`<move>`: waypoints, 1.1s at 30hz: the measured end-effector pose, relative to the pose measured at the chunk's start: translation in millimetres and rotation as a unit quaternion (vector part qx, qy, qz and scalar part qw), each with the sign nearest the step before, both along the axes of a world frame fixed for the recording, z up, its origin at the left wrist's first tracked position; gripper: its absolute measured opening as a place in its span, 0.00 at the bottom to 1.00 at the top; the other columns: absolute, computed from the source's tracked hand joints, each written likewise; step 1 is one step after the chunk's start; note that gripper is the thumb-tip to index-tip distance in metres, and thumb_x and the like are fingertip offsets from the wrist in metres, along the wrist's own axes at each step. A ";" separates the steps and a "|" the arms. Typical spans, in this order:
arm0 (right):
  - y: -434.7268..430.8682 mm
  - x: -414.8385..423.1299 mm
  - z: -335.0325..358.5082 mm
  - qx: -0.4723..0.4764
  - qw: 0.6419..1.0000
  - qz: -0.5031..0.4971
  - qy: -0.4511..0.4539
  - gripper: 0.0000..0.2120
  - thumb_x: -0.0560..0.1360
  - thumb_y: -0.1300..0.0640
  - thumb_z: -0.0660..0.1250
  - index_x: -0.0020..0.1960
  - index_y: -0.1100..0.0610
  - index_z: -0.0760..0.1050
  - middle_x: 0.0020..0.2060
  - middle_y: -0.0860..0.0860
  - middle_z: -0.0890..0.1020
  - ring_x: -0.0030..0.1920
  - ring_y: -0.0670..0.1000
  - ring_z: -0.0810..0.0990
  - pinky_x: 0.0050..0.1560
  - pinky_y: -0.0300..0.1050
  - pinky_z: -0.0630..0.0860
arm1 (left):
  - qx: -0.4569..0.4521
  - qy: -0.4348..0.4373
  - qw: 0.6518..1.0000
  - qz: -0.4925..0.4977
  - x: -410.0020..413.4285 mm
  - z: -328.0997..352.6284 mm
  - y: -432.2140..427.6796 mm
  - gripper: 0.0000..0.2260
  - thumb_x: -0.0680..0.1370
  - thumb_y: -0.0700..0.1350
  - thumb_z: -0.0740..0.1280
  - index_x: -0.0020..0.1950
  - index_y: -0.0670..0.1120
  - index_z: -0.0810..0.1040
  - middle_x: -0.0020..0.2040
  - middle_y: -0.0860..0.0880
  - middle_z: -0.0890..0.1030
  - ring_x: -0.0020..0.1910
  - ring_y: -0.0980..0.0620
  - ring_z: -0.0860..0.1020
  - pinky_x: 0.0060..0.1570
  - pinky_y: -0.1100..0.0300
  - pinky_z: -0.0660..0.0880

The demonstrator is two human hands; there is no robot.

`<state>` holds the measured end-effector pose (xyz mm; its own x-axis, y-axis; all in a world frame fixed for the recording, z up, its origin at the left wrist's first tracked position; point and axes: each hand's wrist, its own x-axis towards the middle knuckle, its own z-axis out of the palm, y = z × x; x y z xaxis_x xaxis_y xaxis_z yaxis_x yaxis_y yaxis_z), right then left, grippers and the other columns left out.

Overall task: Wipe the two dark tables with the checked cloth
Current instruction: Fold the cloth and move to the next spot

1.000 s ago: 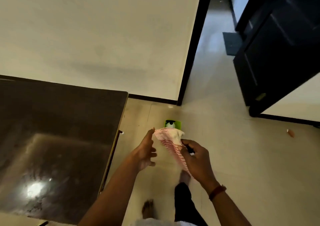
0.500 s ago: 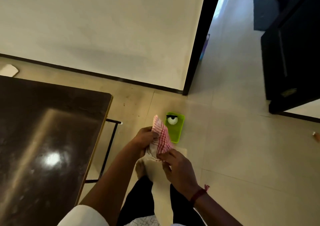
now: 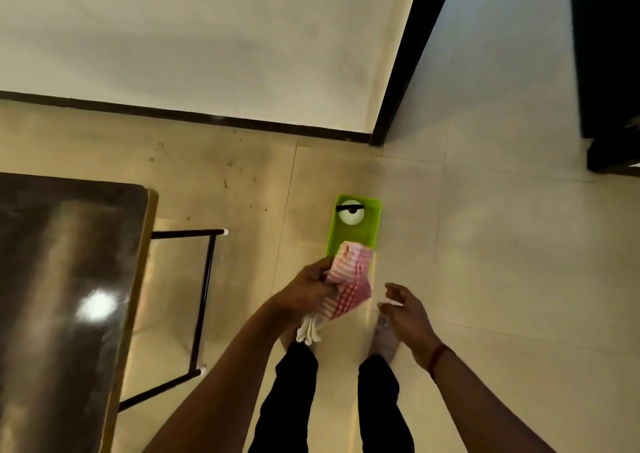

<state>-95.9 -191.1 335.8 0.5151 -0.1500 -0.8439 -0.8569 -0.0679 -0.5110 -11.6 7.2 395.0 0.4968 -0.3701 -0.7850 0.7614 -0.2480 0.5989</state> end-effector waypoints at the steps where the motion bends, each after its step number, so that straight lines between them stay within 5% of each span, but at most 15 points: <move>1: 1.4 6.5 -26.2 0.029 0.999 -0.014 0.033 0.26 0.75 0.66 0.66 0.71 0.53 0.66 0.65 0.50 0.72 0.57 0.50 0.76 0.58 0.50 0.74 | -0.010 0.020 1.000 -0.011 4.6 -18.5 1.8 0.28 0.66 0.35 0.63 0.68 0.36 0.70 0.61 0.34 0.78 0.54 0.44 0.79 0.49 0.56 0.80; 4: 5.0 19.3 -94.1 0.110 0.986 -0.053 0.111 0.30 0.75 0.62 0.65 0.74 0.53 0.59 0.66 0.56 0.74 0.62 0.54 0.73 0.65 0.58 0.66 | -0.051 0.077 0.995 -0.025 14.0 -70.8 9.6 0.29 0.67 0.34 0.63 0.69 0.38 0.70 0.62 0.35 0.77 0.53 0.46 0.79 0.47 0.58 0.78; 6: 4.6 24.1 -134.2 0.171 0.974 -0.072 0.127 0.25 0.72 0.57 0.62 0.70 0.54 0.66 0.60 0.54 0.79 0.64 0.52 0.72 0.59 0.57 0.63 | -0.078 0.111 0.991 -0.011 18.7 -105.3 15.9 0.29 0.68 0.32 0.62 0.70 0.40 0.71 0.61 0.37 0.79 0.53 0.47 0.80 0.48 0.58 0.79; 9: 1.4 30.1 -174.4 0.189 0.971 -0.111 0.100 0.20 0.70 0.59 0.59 0.60 0.53 0.77 0.48 0.53 0.81 0.52 0.51 0.76 0.48 0.51 0.63 | -0.091 0.138 0.986 -0.003 21.9 -154.2 27.1 0.25 0.71 0.28 0.61 0.66 0.43 0.74 0.57 0.42 0.82 0.51 0.49 0.82 0.46 0.58 0.79; 12: -2.5 31.0 -206.8 0.116 0.986 -0.108 0.060 0.14 0.71 0.66 0.64 0.53 0.54 0.79 0.43 0.55 0.81 0.47 0.53 0.75 0.48 0.51 0.65 | -0.048 0.141 0.989 -0.016 20.6 -209.4 37.0 0.22 0.75 0.28 0.58 0.64 0.46 0.76 0.54 0.45 0.84 0.51 0.48 0.82 0.48 0.53 0.80; 15: -7.0 26.3 -227.7 0.079 0.992 -0.082 0.050 0.17 0.73 0.69 0.67 0.61 0.59 0.76 0.50 0.61 0.83 0.48 0.53 0.78 0.48 0.53 0.75 | 0.046 0.103 0.992 -0.051 15.6 -259.9 40.6 0.17 0.77 0.36 0.63 0.64 0.46 0.76 0.57 0.42 0.83 0.54 0.43 0.81 0.54 0.46 0.78; 17: -10.0 19.4 -243.1 0.066 0.996 -0.056 0.037 0.15 0.74 0.69 0.66 0.61 0.64 0.76 0.51 0.60 0.82 0.46 0.52 0.79 0.40 0.36 0.78 | 0.100 0.080 0.990 -0.054 11.6 -289.4 38.3 0.15 0.77 0.38 0.65 0.63 0.44 0.77 0.57 0.42 0.83 0.54 0.43 0.82 0.54 0.46 0.78; 19: -11.6 14.9 -261.7 0.008 0.999 -0.019 0.027 0.10 0.74 0.68 0.67 0.55 0.65 0.79 0.50 0.59 0.83 0.44 0.50 0.80 0.35 0.29 0.74 | 0.137 0.060 0.987 -0.062 9.8 -312.5 34.3 0.14 0.76 0.38 0.68 0.61 0.44 0.79 0.56 0.42 0.83 0.54 0.42 0.82 0.58 0.43 0.77; 23: -12.2 10.3 -309.5 -0.091 0.995 0.019 0.033 0.04 0.74 0.62 0.70 0.46 0.54 0.80 0.45 0.53 0.85 0.46 0.53 0.83 0.49 0.52 0.80 | 0.235 -0.037 0.962 -0.132 10.4 -355.6 21.4 0.21 0.70 0.52 0.67 0.60 0.44 0.80 0.54 0.43 0.83 0.52 0.44 0.82 0.59 0.44 0.77; 25: -9.1 14.3 -327.4 -0.135 0.989 0.042 0.031 0.04 0.74 0.60 0.69 0.46 0.53 0.79 0.44 0.51 0.84 0.46 0.53 0.82 0.49 0.58 0.80 | 0.273 -0.060 0.950 -0.137 14.9 -370.3 13.1 0.18 0.74 0.48 0.68 0.61 0.42 0.79 0.55 0.43 0.83 0.53 0.44 0.81 0.58 0.47 0.77; 30: -2.8 41.4 -358.0 -0.202 0.977 0.066 0.021 0.08 0.73 0.59 0.68 0.52 0.57 0.80 0.47 0.54 0.84 0.45 0.55 0.83 0.50 0.55 0.80 | 0.292 -0.093 0.947 -0.095 29.0 -407.0 1.0 0.22 0.75 0.43 0.70 0.68 0.43 0.72 0.57 0.45 0.82 0.54 0.45 0.81 0.58 0.49 0.77; 33: -5.1 61.0 -373.8 -0.252 0.965 0.073 0.001 0.10 0.73 0.58 0.68 0.54 0.58 0.80 0.49 0.55 0.84 0.49 0.55 0.82 0.53 0.50 0.78 | 0.242 -0.134 0.959 -0.058 36.3 -418.1 -3.5 0.29 0.75 0.43 0.72 0.73 0.45 0.64 0.54 0.49 0.80 0.50 0.51 0.79 0.46 0.60 0.78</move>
<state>-34.8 -196.2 -38.0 0.5607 -0.4664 -0.6842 -0.8200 -0.4278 -0.3803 24.7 3.8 -23.1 0.6823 -0.0602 -0.7286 0.5461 -0.6206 0.5627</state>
